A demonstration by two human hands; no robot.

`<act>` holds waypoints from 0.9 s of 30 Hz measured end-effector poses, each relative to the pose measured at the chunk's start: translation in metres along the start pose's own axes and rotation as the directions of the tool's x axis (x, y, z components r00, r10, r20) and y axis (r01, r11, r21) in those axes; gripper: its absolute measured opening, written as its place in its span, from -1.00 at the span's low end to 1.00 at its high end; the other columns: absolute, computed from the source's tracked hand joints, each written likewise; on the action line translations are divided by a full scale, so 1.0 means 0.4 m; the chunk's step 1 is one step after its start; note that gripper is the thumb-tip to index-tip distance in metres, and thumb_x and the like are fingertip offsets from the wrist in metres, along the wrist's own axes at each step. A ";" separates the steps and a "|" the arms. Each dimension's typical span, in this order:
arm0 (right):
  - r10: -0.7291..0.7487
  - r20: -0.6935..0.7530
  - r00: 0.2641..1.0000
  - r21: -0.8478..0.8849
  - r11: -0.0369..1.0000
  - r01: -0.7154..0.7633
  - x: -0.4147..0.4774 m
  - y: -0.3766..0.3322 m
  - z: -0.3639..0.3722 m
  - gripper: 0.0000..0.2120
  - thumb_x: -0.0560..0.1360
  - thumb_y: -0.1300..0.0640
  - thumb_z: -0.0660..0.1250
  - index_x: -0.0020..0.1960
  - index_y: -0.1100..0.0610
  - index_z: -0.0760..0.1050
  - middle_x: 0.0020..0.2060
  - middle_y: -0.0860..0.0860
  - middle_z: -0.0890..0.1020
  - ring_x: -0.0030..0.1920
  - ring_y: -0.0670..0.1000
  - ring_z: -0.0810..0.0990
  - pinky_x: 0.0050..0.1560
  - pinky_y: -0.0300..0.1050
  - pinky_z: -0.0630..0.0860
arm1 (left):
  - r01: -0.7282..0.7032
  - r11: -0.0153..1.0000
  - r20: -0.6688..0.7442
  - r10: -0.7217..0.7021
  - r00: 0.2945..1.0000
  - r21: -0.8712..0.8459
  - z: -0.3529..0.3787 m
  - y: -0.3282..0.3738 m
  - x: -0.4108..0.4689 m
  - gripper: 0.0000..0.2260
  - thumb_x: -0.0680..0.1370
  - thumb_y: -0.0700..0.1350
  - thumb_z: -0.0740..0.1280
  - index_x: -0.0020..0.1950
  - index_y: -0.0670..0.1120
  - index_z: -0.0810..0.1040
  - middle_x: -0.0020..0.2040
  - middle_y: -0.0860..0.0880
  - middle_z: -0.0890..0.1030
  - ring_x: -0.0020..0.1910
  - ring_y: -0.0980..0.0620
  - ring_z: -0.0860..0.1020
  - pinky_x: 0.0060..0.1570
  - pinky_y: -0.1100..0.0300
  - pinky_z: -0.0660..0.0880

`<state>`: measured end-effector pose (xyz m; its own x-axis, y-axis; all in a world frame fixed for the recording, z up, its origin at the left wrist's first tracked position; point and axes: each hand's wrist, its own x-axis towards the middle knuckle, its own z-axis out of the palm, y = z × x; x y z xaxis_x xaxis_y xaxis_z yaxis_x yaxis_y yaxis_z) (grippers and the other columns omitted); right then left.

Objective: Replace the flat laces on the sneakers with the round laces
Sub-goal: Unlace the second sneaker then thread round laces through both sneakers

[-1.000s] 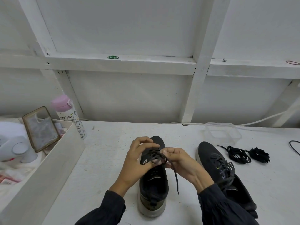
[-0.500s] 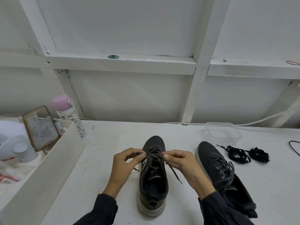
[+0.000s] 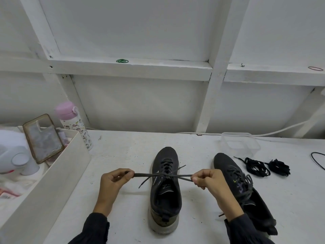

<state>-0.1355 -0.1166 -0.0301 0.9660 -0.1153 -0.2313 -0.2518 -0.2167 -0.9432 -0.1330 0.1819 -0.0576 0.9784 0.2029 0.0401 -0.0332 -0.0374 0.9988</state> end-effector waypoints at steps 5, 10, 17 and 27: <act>0.110 0.210 0.972 -0.103 0.991 -0.090 0.005 0.005 -0.012 -0.87 0.45 0.38 0.41 -0.24 0.24 0.67 -0.36 0.10 0.64 -0.33 -0.01 0.56 -0.30 -0.20 0.51 | 0.057 0.991 0.222 -0.084 0.972 0.125 -0.012 -0.021 0.002 -0.96 0.43 -0.17 0.51 -0.21 -0.07 0.69 -0.20 -0.06 0.69 -0.15 0.12 0.60 -0.08 0.32 0.49; -0.009 0.179 0.984 0.002 1.000 0.009 0.000 -0.009 -0.007 -0.72 0.36 -0.09 0.47 0.02 0.01 0.65 0.01 -0.10 0.68 0.06 -0.11 0.62 0.10 -0.10 0.54 | 0.087 0.995 0.179 -0.094 0.979 0.048 0.006 -0.008 0.009 -0.59 0.31 0.17 0.40 0.07 -0.02 0.61 0.08 0.10 0.64 0.15 0.16 0.55 0.14 0.26 0.42; -0.027 0.141 0.990 0.180 0.984 0.001 0.009 -0.003 0.134 -0.39 0.49 -0.28 0.23 0.49 -0.13 0.26 0.40 -0.20 0.37 0.39 -0.16 0.33 0.40 -0.13 0.30 | 0.241 0.970 0.279 -0.234 0.931 0.011 0.187 0.001 -0.014 -0.64 0.63 0.08 0.22 0.42 0.11 0.35 0.38 0.21 0.35 0.34 0.25 0.35 0.31 0.26 0.26; -0.015 0.150 0.989 0.305 0.952 -0.032 -0.004 0.028 0.223 -0.31 0.49 -0.24 0.28 0.55 -0.19 0.11 0.53 -0.20 0.19 0.52 -0.13 0.18 0.52 0.04 0.18 | 0.350 0.935 0.292 -0.318 0.902 -0.065 0.228 -0.047 -0.040 -0.45 0.65 -0.01 0.20 0.59 0.11 0.04 0.57 0.13 0.13 0.51 0.08 0.22 0.48 -0.01 0.24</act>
<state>-0.1348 -0.0323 -0.0617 0.9675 0.0351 -0.2505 -0.2527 0.0926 -0.9631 -0.1293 0.0901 -0.0798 0.9528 -0.0905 -0.2896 0.2980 0.0995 0.9494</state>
